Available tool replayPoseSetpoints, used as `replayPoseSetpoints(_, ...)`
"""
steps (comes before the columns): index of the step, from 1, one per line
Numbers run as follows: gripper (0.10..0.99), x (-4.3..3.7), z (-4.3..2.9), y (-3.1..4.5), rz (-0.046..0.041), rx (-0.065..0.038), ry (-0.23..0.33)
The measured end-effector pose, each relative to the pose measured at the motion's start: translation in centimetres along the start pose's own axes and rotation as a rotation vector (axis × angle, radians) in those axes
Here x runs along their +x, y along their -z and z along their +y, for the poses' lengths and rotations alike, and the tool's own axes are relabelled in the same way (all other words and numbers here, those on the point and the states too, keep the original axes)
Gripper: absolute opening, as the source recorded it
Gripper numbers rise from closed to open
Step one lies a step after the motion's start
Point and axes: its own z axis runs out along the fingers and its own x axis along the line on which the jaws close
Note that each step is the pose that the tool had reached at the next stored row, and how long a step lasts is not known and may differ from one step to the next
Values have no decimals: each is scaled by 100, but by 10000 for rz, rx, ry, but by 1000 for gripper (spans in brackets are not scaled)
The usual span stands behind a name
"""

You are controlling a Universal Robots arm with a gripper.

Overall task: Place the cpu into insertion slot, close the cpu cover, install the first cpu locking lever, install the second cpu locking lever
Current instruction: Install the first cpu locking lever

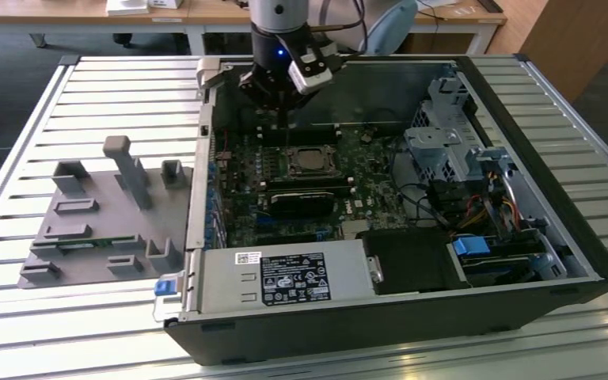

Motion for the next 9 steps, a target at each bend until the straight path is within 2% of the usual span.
replayPoseSetpoints(9,106,-177,13,-21,12,0,-2)
